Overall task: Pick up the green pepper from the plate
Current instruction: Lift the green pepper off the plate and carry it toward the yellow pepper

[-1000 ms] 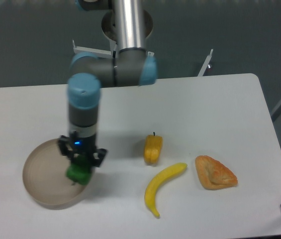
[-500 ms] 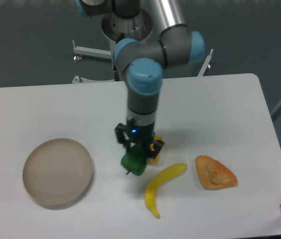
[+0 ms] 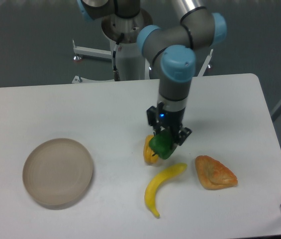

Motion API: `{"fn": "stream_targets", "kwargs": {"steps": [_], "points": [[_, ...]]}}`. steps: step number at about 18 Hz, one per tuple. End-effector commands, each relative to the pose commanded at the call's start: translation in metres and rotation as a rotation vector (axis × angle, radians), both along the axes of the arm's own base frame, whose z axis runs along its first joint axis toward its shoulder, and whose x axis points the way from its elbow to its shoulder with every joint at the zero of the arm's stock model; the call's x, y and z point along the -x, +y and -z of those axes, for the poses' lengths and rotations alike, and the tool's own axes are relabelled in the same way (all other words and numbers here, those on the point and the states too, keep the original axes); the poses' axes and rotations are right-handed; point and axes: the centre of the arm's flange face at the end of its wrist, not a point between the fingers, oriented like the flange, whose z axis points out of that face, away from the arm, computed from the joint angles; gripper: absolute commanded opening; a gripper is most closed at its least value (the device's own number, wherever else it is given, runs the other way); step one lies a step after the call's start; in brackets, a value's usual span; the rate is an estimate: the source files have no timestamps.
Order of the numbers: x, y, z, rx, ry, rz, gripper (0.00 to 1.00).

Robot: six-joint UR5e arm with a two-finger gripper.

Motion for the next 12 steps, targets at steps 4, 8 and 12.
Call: {"fn": "stream_targets", "kwargs": {"steps": [4, 8, 12], "points": [[0.026, -0.017, 0.0, 0.001, 0.014, 0.019, 0.37], [0.037, -0.024, -0.001, 0.001, 0.019, 0.017, 0.37], [0.039, -0.025, -0.001, 0.003, 0.024, 0.038, 0.37]]}}
